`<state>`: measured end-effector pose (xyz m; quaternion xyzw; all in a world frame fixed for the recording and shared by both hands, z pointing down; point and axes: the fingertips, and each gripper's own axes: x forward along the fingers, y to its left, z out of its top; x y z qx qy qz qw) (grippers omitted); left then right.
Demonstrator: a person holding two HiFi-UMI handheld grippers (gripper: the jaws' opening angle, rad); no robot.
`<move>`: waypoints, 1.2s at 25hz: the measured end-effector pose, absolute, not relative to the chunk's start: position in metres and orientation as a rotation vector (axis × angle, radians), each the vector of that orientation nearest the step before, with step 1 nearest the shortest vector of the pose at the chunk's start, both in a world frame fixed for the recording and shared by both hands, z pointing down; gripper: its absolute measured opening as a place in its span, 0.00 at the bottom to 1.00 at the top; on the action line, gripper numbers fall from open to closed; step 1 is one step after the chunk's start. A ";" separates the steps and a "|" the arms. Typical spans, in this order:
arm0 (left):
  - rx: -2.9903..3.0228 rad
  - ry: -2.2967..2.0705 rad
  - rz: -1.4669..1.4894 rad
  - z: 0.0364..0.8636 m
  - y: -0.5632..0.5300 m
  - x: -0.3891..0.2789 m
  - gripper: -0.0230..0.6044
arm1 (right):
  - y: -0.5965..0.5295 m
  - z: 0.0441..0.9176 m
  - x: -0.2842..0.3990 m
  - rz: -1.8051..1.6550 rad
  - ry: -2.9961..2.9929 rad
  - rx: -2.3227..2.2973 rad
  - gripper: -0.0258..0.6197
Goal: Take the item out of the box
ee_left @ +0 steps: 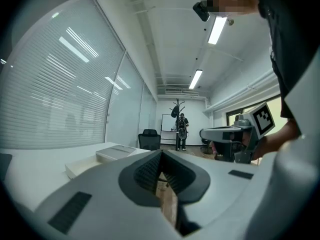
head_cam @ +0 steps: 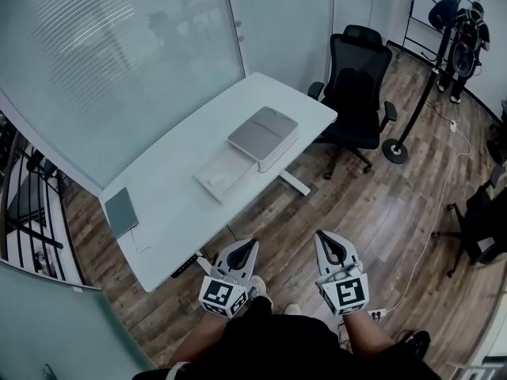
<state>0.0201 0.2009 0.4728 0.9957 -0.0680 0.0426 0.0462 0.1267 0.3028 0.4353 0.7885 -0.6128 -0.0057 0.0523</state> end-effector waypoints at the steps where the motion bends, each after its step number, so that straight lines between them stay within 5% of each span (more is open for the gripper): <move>1: 3.038 -0.212 0.129 0.474 0.191 0.021 0.05 | 0.293 0.435 0.126 -0.012 -1.870 2.392 0.05; 30: 2.988 -0.478 0.098 0.478 -0.019 -0.011 0.05 | 0.032 0.425 0.101 0.020 -2.216 2.149 0.05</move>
